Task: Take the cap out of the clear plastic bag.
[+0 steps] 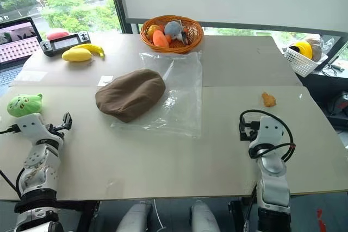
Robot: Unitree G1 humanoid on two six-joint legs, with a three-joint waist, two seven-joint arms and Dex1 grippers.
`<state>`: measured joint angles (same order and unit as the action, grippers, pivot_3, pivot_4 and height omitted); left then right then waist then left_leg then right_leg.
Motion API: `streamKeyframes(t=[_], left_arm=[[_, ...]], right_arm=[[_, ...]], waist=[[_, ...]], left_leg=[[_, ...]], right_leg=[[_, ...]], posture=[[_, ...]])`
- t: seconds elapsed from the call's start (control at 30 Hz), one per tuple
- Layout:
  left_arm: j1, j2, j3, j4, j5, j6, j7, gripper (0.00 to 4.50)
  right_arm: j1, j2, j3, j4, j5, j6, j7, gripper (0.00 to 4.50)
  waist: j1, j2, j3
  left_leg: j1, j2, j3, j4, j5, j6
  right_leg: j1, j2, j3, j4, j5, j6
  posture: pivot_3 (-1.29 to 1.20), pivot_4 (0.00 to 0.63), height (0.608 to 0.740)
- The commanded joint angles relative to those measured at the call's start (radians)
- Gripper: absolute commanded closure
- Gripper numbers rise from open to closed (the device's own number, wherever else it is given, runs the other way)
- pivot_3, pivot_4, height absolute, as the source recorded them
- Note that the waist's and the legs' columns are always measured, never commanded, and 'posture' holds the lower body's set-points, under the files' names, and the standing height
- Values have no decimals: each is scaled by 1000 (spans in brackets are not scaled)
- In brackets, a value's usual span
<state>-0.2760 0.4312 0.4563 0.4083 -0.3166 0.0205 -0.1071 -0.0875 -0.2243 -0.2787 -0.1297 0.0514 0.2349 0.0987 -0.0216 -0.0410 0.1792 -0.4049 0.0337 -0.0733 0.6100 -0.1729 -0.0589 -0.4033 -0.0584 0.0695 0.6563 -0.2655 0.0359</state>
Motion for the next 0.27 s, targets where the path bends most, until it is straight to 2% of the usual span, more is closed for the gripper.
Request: streamKeyframes(t=[0.03,0.27], left_arm=[[-35,10,1,28,8,-47,-25,0],[-62,12,-6,63,17,-77,-43,0]], right_arm=[[6,-14,-2,-3,1,-48,0,24],[8,-18,0,6,13,-50,8,24]], waist=[[0,0,0],[0,0,0]], left_leg=[[0,0,0,0,0,0],[-1,0,0,0,0,0]], right_leg=[[0,0,0,0,0,0],[0,0,0,0,1,-2]], posture=[[0,150,735],[0,150,735]])
